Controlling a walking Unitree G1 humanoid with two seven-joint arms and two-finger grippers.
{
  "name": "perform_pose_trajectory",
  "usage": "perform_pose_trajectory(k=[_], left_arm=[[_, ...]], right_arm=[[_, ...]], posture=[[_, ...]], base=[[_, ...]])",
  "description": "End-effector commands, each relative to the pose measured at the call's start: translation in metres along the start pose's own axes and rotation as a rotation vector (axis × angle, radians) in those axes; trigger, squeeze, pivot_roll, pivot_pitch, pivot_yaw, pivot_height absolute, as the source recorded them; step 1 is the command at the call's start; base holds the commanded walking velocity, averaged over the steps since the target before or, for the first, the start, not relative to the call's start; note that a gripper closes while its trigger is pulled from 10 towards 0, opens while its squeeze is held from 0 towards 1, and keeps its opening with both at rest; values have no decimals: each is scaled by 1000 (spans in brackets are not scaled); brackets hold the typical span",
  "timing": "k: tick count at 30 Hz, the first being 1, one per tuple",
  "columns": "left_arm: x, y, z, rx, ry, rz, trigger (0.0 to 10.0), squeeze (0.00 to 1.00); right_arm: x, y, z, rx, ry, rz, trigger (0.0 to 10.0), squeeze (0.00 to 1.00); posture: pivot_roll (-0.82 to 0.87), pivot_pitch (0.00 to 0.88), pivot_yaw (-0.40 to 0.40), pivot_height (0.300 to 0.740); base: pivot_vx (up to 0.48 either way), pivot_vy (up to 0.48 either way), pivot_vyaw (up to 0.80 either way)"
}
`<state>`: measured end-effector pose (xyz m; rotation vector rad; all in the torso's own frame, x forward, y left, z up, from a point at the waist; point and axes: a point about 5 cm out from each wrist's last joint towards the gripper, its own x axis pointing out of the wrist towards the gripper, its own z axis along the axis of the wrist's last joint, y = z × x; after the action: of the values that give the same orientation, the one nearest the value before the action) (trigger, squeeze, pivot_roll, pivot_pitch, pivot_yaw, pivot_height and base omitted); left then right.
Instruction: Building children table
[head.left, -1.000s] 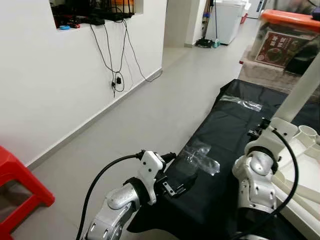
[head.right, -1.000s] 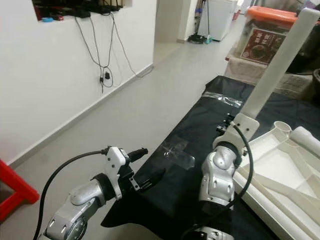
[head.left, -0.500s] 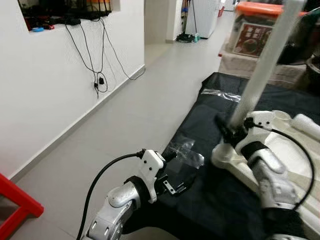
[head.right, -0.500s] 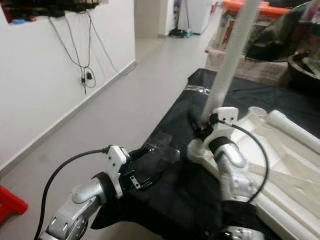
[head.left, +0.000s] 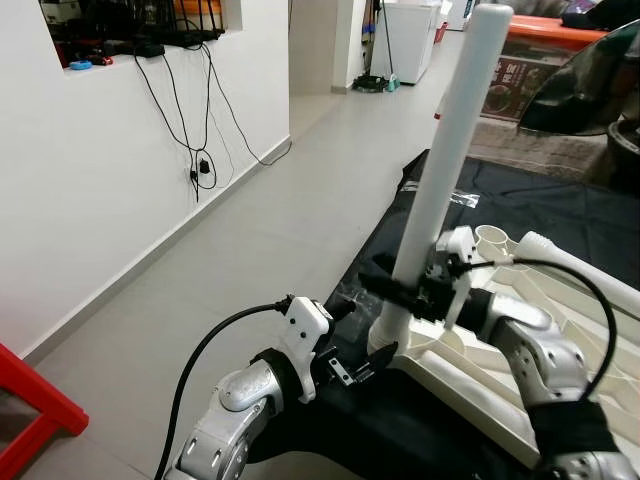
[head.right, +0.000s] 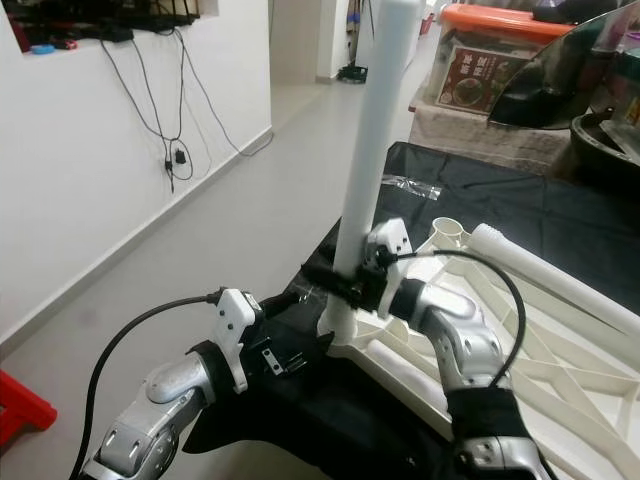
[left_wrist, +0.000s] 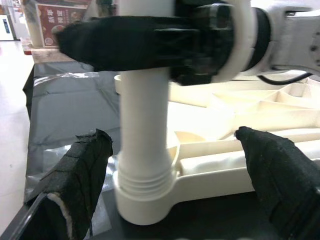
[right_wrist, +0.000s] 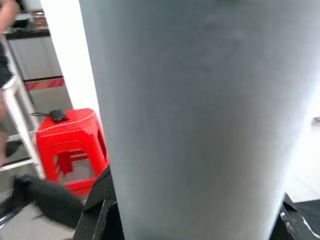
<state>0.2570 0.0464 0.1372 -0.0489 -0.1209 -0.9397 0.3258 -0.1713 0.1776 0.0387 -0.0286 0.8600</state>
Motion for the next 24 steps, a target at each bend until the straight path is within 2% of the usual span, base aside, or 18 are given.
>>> perform_pose_trajectory(k=[1, 2, 3, 6, 8, 9, 10, 11, 12, 14, 15, 16, 19, 20, 21, 22, 23, 24], left_arm=[[0, 1, -3, 7, 14, -1, 10000, 0], [0, 1, -3, 7, 14, -1, 10000, 0], [0, 1, -3, 7, 14, 0, 10000, 0], [0, 1, -3, 7, 14, 0, 10000, 0], [-1, 1, -3, 6, 14, 0, 10000, 0], [-1, 1, -3, 6, 14, 0, 10000, 0], [-1, 1, -3, 4, 15, 0, 10000, 0], [-1, 1, -3, 4, 15, 0, 10000, 0], [-1, 1, -4, 3, 16, -1, 10000, 0], [-1, 1, -4, 3, 16, -1, 10000, 0], [-1, 2, -4, 3, 16, -2, 10000, 0], [-1, 2, -4, 3, 16, -2, 10000, 0], [-1, 2, -4, 4, 17, -2, 10000, 0], [-1, 2, -4, 5, 17, -1, 10000, 0], [-1, 2, -4, 5, 17, -1, 10000, 0], [-1, 2, -4, 6, 17, -1, 10000, 0], [-1, 2, -4, 6, 17, -1, 10000, 0], [-1, 3, -4, 6, 17, 0, 10000, 0]], right_arm=[[3, -8, -1, 23, -32, -146, 0, 0], [3, -8, -1, 23, -32, -146, 0, 0], [2, -13, -2, 38, -49, -242, 0, 0], [2, -13, -2, 38, -49, -242, 0, 0], [-17, -35, -9, 62, -53, -757, 0, 0], [-17, -35, -9, 62, -53, -757, 0, 0], [-36, -42, -14, 71, -43, -1058, 0, 0], [-36, -42, -14, 71, -43, -1058, 0, 0], [-56, -41, -16, 53, -30, -1327, 0, 0], [-56, -41, -16, 53, -30, -1327, 0, 0], [-69, -33, -17, 72, -39, -1514, 0, 0], [-69, -33, -17, 72, -39, -1514, 0, 0], [-72, -23, -15, 111, -65, -1655, 0, 0], [-65, -21, -13, 122, -94, -1631, 3882, 0], [-65, -21, -13, 122, -94, -1631, 3882, 0], [-52, -21, -8, 91, -149, -1521, 10000, 1000], [-52, -21, -8, 91, -149, -1521, 10000, 1000], [-41, -21, -5, 74, -186, -1428, 10000, 1000]], posture=[[179, 0, -50, 740], [179, 0, -50, 740], [179, 0, -50, 740], [179, 0, -50, 740], [164, 0, -39, 740], [164, 0, -39, 740], [160, 0, -37, 740], [160, 0, -37, 740], [160, 0, -37, 740], [160, 0, -37, 740], [160, 0, -37, 740], [160, 0, -37, 740], [170, 0, -40, 740], [170, 0, -40, 740], [170, 0, -40, 740], [170, 0, -40, 740], [170, 0, -40, 740], [169, 0, -40, 740]], base=[[0, 0, 0], [0, 0, 0], [0, 0, 0], [0, 0, 0], [0, 0, 0], [0, 0, 0], [0, 0, 0], [0, 0, 0], [0, 0, 0], [0, 0, 0], [0, 0, 0], [0, 0, 0], [0, 0, 0], [0, 0, 0], [0, 0, 0], [0, 0, 0], [0, 0, 0], [0, 0, 0]])
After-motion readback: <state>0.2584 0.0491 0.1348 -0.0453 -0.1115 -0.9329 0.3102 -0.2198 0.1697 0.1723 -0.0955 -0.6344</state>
